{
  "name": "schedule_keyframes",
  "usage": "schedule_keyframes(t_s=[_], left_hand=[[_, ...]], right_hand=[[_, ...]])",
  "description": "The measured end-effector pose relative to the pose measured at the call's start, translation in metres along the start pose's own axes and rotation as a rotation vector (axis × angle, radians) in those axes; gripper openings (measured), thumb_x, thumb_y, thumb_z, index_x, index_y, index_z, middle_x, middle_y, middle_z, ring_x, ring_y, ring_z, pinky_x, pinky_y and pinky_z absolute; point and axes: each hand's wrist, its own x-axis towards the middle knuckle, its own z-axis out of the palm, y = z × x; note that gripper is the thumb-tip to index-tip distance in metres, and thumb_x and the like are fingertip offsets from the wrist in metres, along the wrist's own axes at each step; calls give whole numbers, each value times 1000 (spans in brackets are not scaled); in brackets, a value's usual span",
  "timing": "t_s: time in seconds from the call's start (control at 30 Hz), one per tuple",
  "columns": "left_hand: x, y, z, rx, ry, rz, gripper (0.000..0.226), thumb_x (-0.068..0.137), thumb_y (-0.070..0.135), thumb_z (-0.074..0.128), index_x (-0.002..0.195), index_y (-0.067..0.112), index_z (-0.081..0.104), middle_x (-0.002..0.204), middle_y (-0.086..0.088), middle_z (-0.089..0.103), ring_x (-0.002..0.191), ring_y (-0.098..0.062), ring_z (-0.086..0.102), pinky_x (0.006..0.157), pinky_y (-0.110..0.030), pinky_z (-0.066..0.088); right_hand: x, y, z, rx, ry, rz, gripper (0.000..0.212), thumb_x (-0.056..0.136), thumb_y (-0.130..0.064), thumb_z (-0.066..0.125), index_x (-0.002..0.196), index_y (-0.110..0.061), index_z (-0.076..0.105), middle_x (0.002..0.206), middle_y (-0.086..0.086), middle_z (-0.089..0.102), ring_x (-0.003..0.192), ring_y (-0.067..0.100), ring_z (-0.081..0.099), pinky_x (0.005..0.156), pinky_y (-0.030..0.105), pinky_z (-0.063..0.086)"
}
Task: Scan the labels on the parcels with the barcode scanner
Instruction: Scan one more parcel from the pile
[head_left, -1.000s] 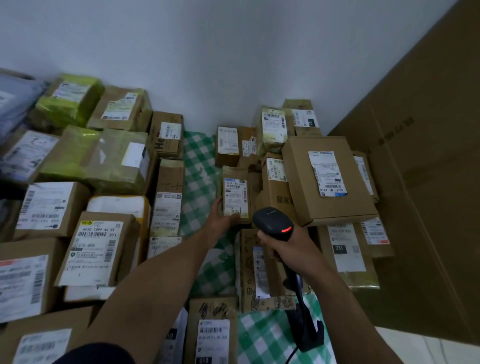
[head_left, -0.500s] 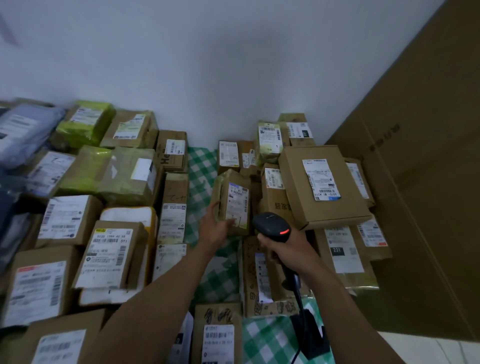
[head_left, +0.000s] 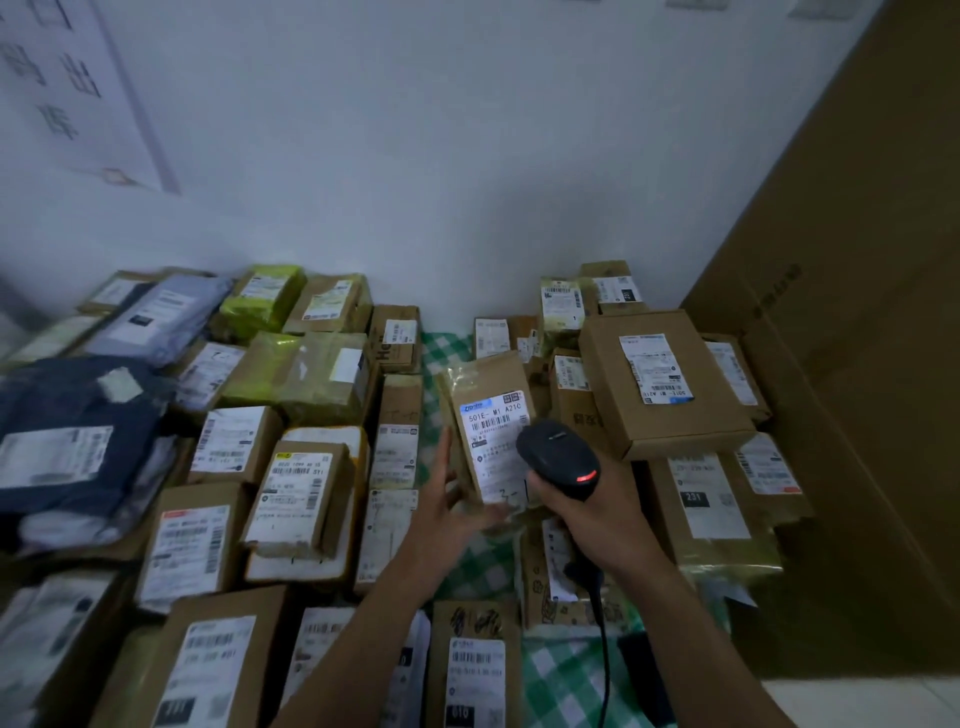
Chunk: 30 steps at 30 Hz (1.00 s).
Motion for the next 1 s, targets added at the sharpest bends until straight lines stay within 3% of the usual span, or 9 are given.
schedule_keyframes(t_s=[0.1, 0.17, 0.27, 0.37, 0.47, 0.6, 0.77, 0.87, 1.0], left_hand=[[-13, -3, 0, -6, -18, 16, 125, 74, -1, 88, 155, 60, 16, 137, 15, 60, 124, -8, 60, 93, -45, 60], [-21, 0, 0, -24, 1, 46, 116, 73, 12, 91, 149, 67, 23, 133, 22, 64, 125, -6, 60, 97, -46, 58], [-28, 5, 2, -46, 57, 86, 93, 83, 19, 82, 143, 68, 31, 133, 16, 67, 122, -9, 63, 98, -44, 58], [-28, 5, 4, 8, 98, 141, 97, 88, 12, 80, 153, 60, 25, 138, 16, 63, 123, -5, 62, 98, -37, 58], [-22, 5, 5, 53, 137, 182, 101, 88, 17, 81, 159, 53, 18, 141, 18, 61, 127, -2, 59, 100, -31, 55], [-8, 7, 4, 128, 155, 227, 104, 88, 18, 81, 161, 45, 12, 123, 28, 66, 117, 7, 63, 93, -18, 55], [12, 0, 0, 192, 204, 124, 115, 75, 42, 91, 153, 66, 10, 152, 1, 51, 138, -18, 52, 113, -51, 46], [33, -21, -9, 226, 210, 119, 119, 68, 51, 93, 156, 61, 13, 147, -4, 55, 135, -23, 56, 111, -57, 47], [57, -47, -21, 273, 231, 122, 125, 57, 72, 89, 153, 67, 8, 145, -7, 53, 135, -31, 54, 112, -59, 44]], right_hand=[[-15, -1, 0, -31, -58, -27, 38, 88, -24, 81, 110, -47, 61, 97, -37, 69, 93, -21, 63, 72, 3, 47], [-23, -1, -1, -33, -77, -45, 39, 89, -23, 81, 113, -46, 60, 102, -33, 69, 94, -21, 62, 73, 2, 47], [-32, -5, -4, -40, -107, -57, 36, 91, -19, 79, 115, -42, 63, 97, -31, 73, 93, -17, 65, 71, 3, 48], [-38, -13, -8, -67, -111, -56, 35, 90, -28, 80, 120, -38, 66, 97, -28, 75, 89, -10, 68, 69, 7, 49], [-42, -20, -12, -63, -81, -73, 47, 88, -32, 82, 131, -36, 64, 118, -21, 72, 104, -12, 65, 79, 7, 49], [-52, -29, -16, -100, -76, -88, 45, 89, -38, 80, 130, -42, 63, 116, -22, 72, 101, -11, 66, 81, 15, 49], [-54, -32, -17, -163, -84, -42, 47, 86, -47, 81, 129, -40, 63, 103, -12, 76, 86, 5, 71, 73, 23, 53], [-55, -37, -17, -180, -120, -23, 39, 89, -44, 79, 124, -40, 63, 95, -6, 78, 81, 12, 74, 74, 33, 60], [-58, -46, -17, -164, -161, -10, 25, 93, -36, 77, 115, -39, 65, 90, 5, 78, 69, 11, 67, 70, 29, 57]])
